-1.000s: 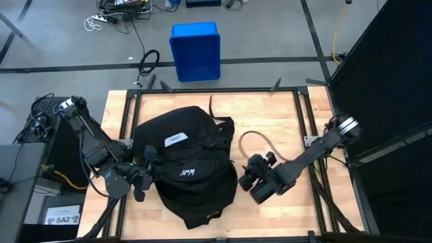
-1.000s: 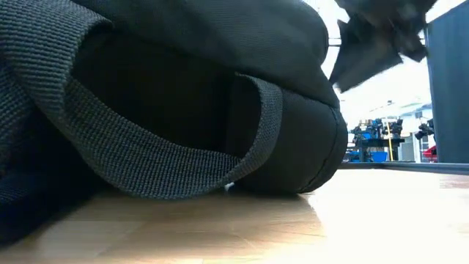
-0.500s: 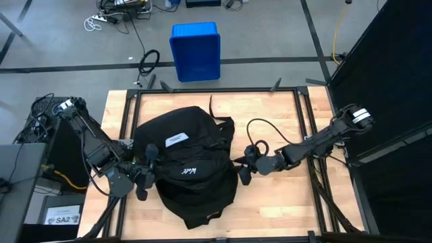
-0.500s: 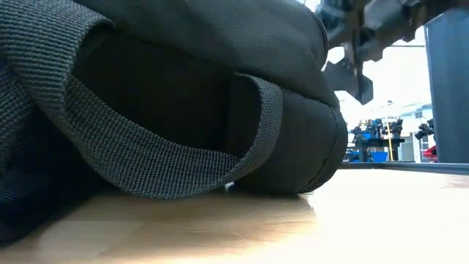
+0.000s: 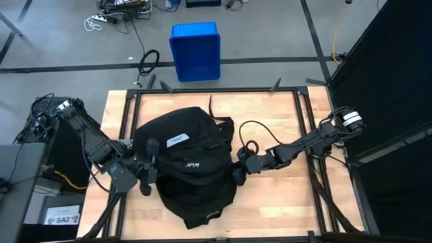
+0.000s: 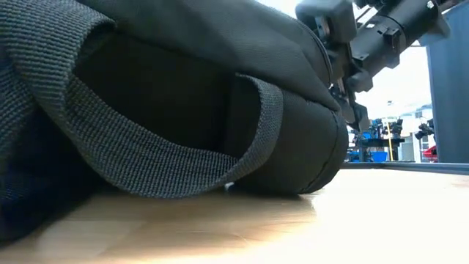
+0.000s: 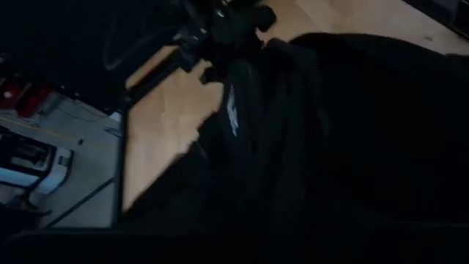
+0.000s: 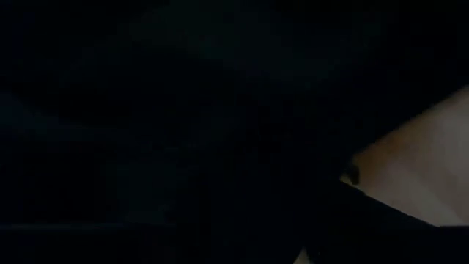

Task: Unpack backpack
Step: Open the black backpack

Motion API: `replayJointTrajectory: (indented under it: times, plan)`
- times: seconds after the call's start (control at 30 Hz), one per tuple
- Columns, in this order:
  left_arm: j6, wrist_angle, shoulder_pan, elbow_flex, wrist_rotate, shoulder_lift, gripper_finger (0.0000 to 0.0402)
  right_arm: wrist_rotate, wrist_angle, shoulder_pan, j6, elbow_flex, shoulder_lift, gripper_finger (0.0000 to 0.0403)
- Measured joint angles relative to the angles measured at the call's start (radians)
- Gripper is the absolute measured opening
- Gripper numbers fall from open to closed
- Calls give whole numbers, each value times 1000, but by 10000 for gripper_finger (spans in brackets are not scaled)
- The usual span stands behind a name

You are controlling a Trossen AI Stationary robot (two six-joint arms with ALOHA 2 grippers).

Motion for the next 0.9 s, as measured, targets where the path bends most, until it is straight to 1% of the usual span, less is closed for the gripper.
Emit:
replayJointTrajectory:
  times: [0.13, 0.2, 0.3, 0.37, 0.5, 0.63, 0.7, 0.9]
  plan:
    - [46, 20, 9, 49, -13, 0, 150, 15, 32, 0, -42, 0, -1, 101]
    - [84, 62, 9, 66, -15, -1, 167, 23, 53, 0, -58, 0, -1, 71]
    - [144, 110, 9, 84, -15, 0, 186, 24, 76, 0, -81, 0, -1, 24]
    - [165, 126, 9, 96, -15, 6, 193, 27, 104, 0, -96, 0, -1, 7]
    - [181, 167, 10, 105, 6, 35, 199, 27, 148, 0, -114, 0, -1, 6]
    - [184, 241, 22, 105, 132, 117, 199, 31, 184, -1, -134, 0, -1, 1]
    - [187, 277, 31, 105, 168, 176, 199, 31, 197, -5, -139, 0, -1, 1]
    - [175, 370, 107, 105, 177, 354, 200, 31, 207, -6, -144, 0, -1, 0]
